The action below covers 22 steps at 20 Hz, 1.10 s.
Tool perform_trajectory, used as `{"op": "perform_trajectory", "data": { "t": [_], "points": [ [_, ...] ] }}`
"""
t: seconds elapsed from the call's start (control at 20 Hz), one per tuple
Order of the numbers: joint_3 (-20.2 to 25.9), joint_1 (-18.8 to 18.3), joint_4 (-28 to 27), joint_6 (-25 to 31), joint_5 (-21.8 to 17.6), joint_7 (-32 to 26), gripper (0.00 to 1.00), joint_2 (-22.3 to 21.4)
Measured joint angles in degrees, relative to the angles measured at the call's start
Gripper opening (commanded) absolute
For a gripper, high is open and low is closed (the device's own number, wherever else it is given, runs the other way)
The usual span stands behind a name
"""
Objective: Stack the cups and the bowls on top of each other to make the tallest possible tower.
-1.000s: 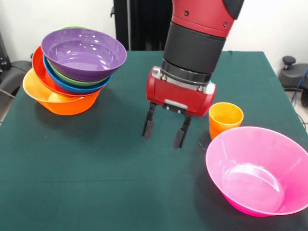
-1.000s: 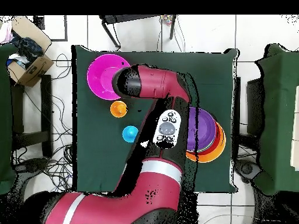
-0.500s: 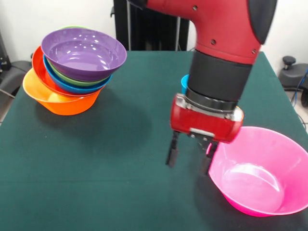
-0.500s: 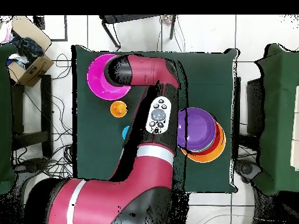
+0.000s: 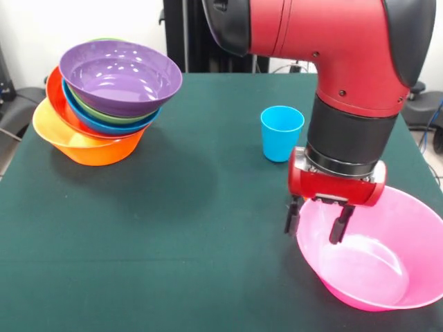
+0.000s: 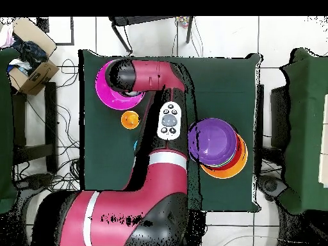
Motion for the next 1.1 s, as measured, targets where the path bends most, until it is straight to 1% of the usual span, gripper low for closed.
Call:
{"op": "perform_trajectory", "data": {
  "t": [0.05,0.3,0.9,1.1],
  "points": [
    [1.2,-0.5,0.1,1.2,0.0,0.0,1.00,0.0],
    [3.5,-2.3,0.5,2.2,0.0,0.0,1.00,-0.1],
    [5.5,-5.7,2.6,2.2,-0.1,0.0,1.00,-0.5],
    [6.6,-6.1,2.7,2.2,-1.5,0.0,1.00,-0.6]
  ]
}}
